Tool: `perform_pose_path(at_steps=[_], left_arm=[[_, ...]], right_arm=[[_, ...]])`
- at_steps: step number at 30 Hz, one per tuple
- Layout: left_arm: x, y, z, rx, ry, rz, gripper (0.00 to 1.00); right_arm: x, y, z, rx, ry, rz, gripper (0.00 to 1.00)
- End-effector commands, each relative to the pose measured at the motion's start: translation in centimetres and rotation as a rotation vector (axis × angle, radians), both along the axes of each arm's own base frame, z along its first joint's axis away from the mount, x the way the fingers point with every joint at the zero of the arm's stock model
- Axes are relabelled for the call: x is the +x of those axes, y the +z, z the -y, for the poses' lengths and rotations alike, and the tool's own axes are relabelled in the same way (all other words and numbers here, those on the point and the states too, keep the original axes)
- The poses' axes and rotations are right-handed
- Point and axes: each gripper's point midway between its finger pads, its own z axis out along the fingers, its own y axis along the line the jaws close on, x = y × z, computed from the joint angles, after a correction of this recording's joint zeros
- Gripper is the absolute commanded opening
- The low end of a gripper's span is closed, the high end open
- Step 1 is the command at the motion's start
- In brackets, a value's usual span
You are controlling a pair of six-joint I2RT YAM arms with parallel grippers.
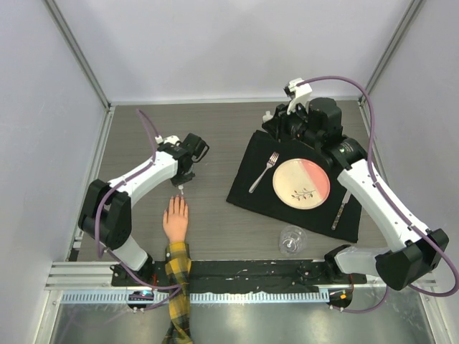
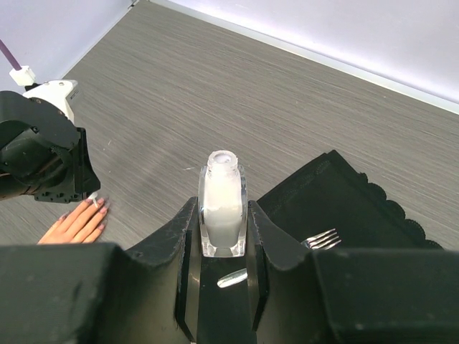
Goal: Paint the nails
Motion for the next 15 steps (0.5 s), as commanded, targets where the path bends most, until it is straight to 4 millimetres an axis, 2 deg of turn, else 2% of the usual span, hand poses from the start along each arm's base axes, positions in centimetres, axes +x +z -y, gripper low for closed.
perform_pose_path(at_steps=[1,15], left_arm=[[1.0,0.2,-0.5,0.018,0.026,0.045,0.00],[0.7,-1.5,-0.8,0.008,0.053,-0.005,0.00]], right_arm=[[0.4,2.4,-0.3,0.037,0.010,0.067,0.00],[0.9,1.9,-0.1,0.028,0.002,0.055,0.00]])
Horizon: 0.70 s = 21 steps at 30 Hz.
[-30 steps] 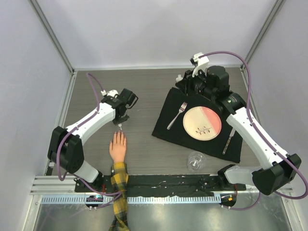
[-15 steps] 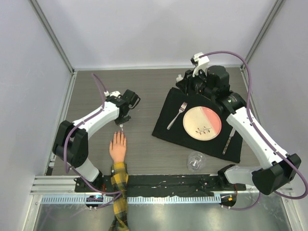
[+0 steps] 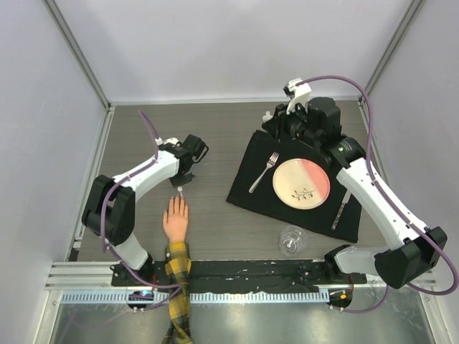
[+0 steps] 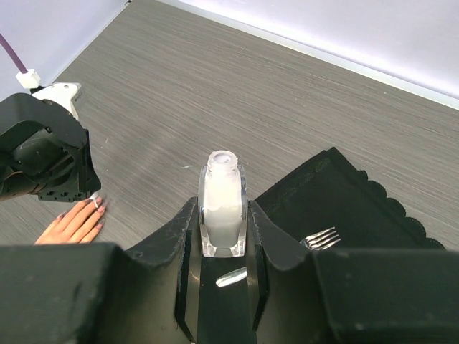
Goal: Paint the nails
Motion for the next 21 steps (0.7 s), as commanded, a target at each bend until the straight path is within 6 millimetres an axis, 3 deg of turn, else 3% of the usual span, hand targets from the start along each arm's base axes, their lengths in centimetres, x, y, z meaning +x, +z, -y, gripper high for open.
perform_pose_path(at_steps=[1,21], left_arm=[[0.57,-0.12,-0.29,-0.002,0.034,0.022,0.00],[-0.23,-1.07,-0.62,0.005,0.056,-0.020,0.00]], right_arm=[[0.56,2.41,-0.16,0.035,0.005,0.068,0.00],[0.65,1.96,-0.25,0.028,0.012,0.060,0.00]])
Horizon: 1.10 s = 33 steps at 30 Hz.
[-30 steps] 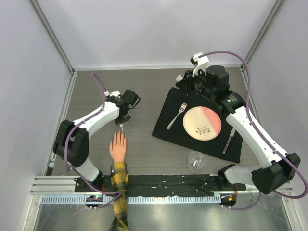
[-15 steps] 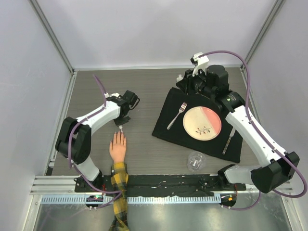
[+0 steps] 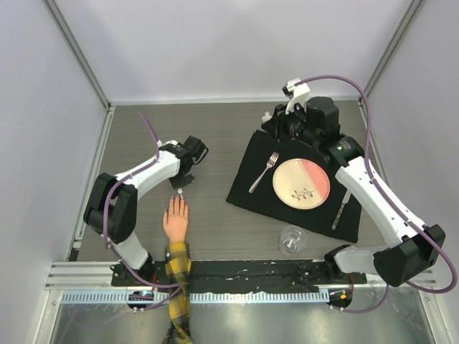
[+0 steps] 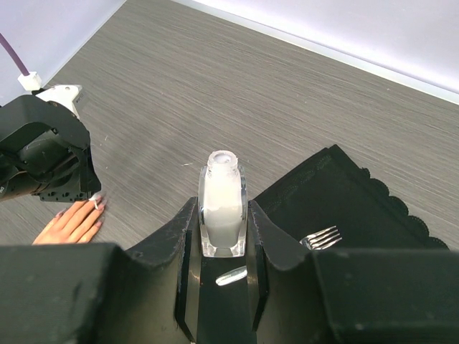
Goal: Paint the nails
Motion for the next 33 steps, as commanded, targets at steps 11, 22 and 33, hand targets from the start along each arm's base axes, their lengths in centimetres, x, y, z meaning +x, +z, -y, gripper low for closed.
perform_pose_path(at_steps=[11,22,33], left_arm=[[0.4,-0.1,-0.4,0.015,0.029,0.003,0.00],[1.1,-0.2,-0.3,0.010,0.026,0.007,0.00],[1.6,-0.2,0.0,0.004,0.014,0.010,0.00]], right_arm=[[0.5,2.4,-0.1,0.033,0.007,0.070,0.00],[0.7,2.3,-0.3,0.035,0.013,0.067,0.00],[0.8,2.1,-0.3,0.033,0.013,0.064,0.00]])
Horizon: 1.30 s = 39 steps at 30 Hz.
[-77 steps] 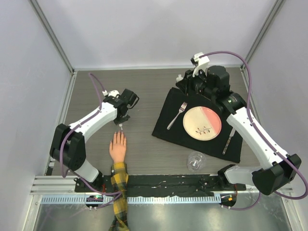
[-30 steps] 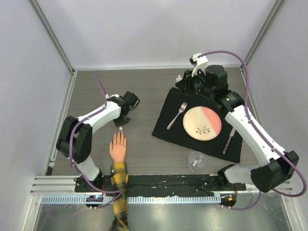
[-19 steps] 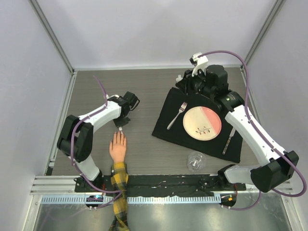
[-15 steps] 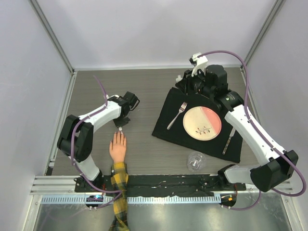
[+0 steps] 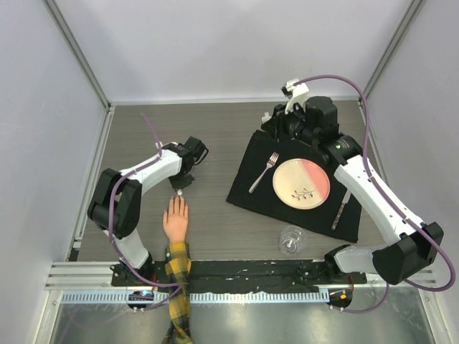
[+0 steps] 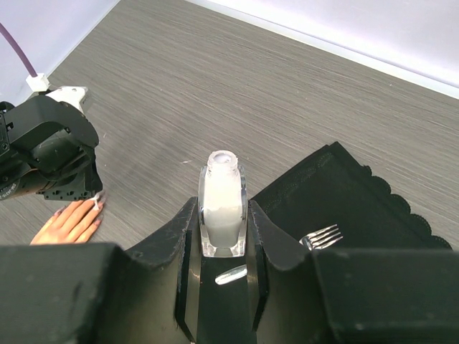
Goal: Paint the nails
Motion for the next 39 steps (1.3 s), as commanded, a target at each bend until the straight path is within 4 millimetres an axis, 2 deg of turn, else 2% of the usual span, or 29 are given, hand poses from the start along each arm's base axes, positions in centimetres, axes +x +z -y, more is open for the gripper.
perform_pose_path(at_steps=[1,39], left_arm=[[1.6,1.2,0.3,-0.009,0.003,0.053,0.00],[3.1,1.1,0.0,-0.005,0.011,0.060,0.00]], right_arm=[[0.5,2.7,-0.3,0.036,0.009,0.078,0.00],[1.0,2.4,-0.2,0.029,0.004,0.074,0.00]])
